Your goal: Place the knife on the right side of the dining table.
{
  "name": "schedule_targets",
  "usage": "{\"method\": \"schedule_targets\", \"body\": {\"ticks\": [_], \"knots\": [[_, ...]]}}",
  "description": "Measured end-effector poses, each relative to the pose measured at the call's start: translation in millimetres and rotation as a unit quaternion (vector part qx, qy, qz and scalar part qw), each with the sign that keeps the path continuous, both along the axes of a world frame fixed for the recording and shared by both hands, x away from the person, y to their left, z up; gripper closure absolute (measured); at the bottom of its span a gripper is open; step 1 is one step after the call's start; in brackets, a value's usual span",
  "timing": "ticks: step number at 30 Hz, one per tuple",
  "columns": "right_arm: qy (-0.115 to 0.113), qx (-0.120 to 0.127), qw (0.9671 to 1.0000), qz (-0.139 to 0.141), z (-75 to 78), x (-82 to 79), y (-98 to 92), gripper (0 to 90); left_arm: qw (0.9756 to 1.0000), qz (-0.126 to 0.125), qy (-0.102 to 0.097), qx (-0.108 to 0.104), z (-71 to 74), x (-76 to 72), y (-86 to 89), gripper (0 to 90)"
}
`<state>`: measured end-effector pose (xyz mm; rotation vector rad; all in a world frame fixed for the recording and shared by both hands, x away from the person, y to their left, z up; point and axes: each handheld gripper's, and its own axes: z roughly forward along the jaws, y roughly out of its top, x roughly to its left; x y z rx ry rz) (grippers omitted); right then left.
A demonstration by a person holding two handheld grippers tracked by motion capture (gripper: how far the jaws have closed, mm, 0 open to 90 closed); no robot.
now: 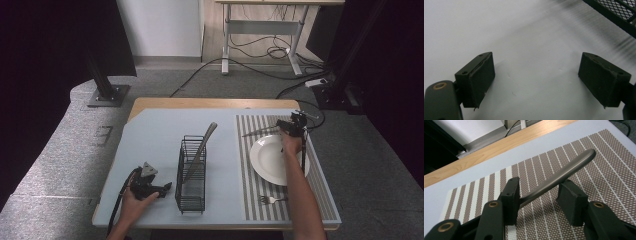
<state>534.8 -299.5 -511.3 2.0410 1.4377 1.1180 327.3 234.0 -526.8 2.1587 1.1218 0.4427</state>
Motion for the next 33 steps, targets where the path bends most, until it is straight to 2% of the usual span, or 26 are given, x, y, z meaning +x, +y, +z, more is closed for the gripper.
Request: {"method": "schedule_targets", "body": {"ticks": [8,17,20,25,27,30,31,32,33], "knots": [[0.019,-0.015,0.9997,0.001,1.1,-0.2,1.4,48.8,1.0,0.0,0.0,0.0,0.0,0.0,0.0,13.1],[0.03,-0.019,0.9993,0.006,2.3,-3.0,1.4,44.6,1.0,0.0,0.0,0.0,0.0,0.0,-0.1,13.1],[0.027,-0.014,0.9995,0.006,4.1,-3.9,0.5,43.7,1.0,0.0,0.0,0.0,0.0,0.0,-0.1,13.0],[-0.001,-0.011,0.9999,0.008,15.1,-7.5,-5.9,42.9,1.0,0.0,0.0,0.0,0.0,0.0,0.0,13.1],[-0.006,-0.019,0.9997,0.017,20.8,-8.1,-9.4,41.6,1.0,0.0,0.0,0.0,0.0,0.0,-0.1,13.0],[0.003,-0.04,0.9985,0.037,30.2,-5.8,-16.2,40.2,1.0,0.0,0.0,0.0,0.0,0.0,0.0,13.0],[0.003,-0.04,0.9985,0.037,30.2,-5.8,-16.2,40.2,1.0,0.0,0.0,0.0,0.0,0.0,0.0,13.0],[0.015,-0.063,0.9965,0.052,35.9,-2.5,-22.2,38.9,1.0,0.0,0.0,0.0,0.0,0.1,0.0,13.0],[0.015,-0.063,0.9965,0.052,35.9,-2.5,-22.2,38.9,1.0,0.0,0.0,0.0,0.0,0.1,0.0,13.0]]}}
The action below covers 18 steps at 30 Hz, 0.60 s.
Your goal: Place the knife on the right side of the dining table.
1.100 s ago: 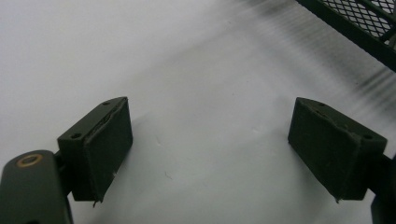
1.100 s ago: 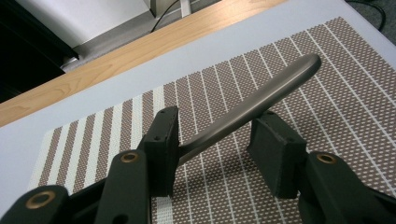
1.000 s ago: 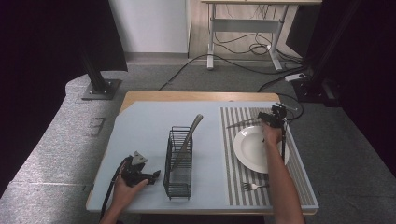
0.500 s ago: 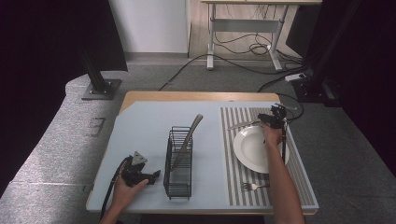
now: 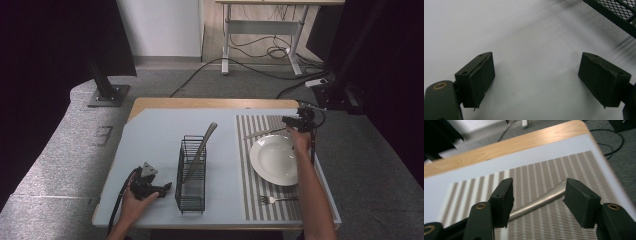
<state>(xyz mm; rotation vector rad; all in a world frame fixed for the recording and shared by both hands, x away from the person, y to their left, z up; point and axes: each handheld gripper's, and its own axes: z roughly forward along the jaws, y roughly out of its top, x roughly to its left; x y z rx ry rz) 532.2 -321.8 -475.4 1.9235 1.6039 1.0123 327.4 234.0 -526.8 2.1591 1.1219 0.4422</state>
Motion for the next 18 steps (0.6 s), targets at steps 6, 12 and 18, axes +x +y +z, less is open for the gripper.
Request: {"method": "schedule_targets", "body": {"ticks": [6,12,18], "knots": [[0.027,-0.045,0.9976,0.045,6.1,14.0,-18.1,38.6,1.0,0.0,0.0,0.0,0.0,0.0,0.0,13.0],[0.054,-0.087,0.9915,0.08,-6.6,28.5,-17.6,38.4,1.0,0.0,0.0,0.0,0.0,0.0,0.0,13.0],[0.079,-0.128,0.9843,0.092,-25.7,40.8,-13.7,38.5,1.0,0.0,0.0,0.0,0.0,0.0,0.0,13.0]]}}
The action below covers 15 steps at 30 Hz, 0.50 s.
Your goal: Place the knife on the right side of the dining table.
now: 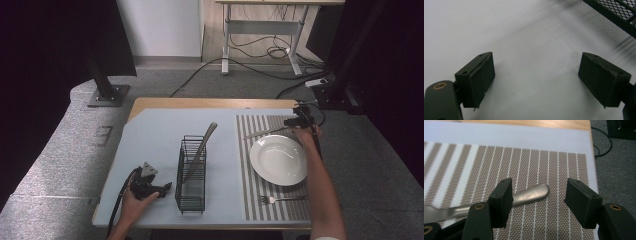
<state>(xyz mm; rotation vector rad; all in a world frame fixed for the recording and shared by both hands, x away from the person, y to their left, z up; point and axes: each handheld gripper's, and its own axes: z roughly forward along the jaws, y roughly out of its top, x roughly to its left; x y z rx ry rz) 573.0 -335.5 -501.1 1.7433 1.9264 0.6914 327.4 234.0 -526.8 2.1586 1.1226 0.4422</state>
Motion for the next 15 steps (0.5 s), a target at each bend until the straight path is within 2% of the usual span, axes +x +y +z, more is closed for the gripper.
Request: {"method": "schedule_targets", "body": {"ticks": [2,7,10,15], "knots": [[0.003,-0.02,0.9998,0.004,-4.9,3.0,1.4,37.9,1.0,0.0,0.0,0.0,-0.1,0.0,0.0,13.1],[-0.002,-0.031,0.9993,0.019,-5.1,5.8,1.5,37.2,1.0,0.0,0.0,0.0,-0.1,-0.1,0.0,13.0],[0.005,-0.056,0.9981,0.027,-0.7,10.0,3.5,36.9,1.0,0.0,0.0,0.0,0.0,-0.1,-0.1,13.0],[0.005,-0.058,0.9976,0.038,4.1,16.9,6.5,37.5,1.0,0.0,0.0,0.0,-0.1,-0.1,0.0,13.1]]}}
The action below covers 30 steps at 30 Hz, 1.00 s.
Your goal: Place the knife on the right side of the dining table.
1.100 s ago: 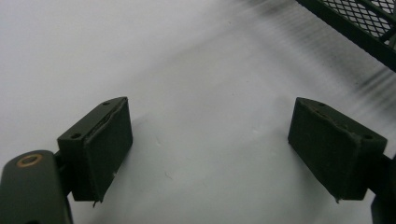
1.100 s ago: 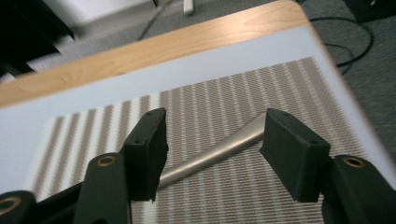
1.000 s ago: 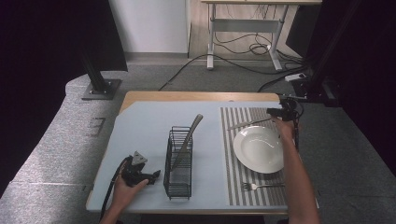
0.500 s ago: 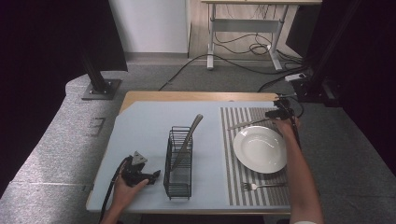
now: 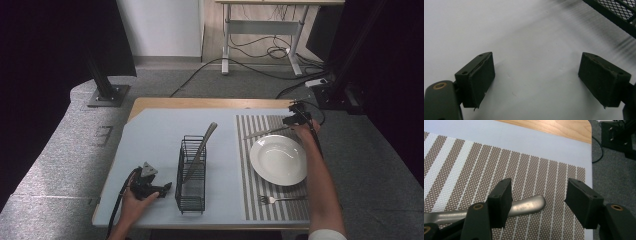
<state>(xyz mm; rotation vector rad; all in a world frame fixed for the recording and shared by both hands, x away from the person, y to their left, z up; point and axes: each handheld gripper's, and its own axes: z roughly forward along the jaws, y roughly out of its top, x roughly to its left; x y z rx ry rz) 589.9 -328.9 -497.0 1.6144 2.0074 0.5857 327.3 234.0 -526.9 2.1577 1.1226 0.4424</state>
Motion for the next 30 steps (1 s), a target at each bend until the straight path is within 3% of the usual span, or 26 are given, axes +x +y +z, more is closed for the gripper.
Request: {"method": "schedule_targets", "body": {"ticks": [6,30], "knots": [[0.021,-0.009,0.9997,-0.001,-10.6,5.1,1.9,37.3,1.0,0.0,0.0,0.001,0.1,-0.1,-0.1,13.1],[0.023,0.031,0.9989,-0.027,-13.1,-12.2,-9.5,37.9,1.0,0.0,0.0,0.001,0.1,-0.1,-0.1,13.1]]}}
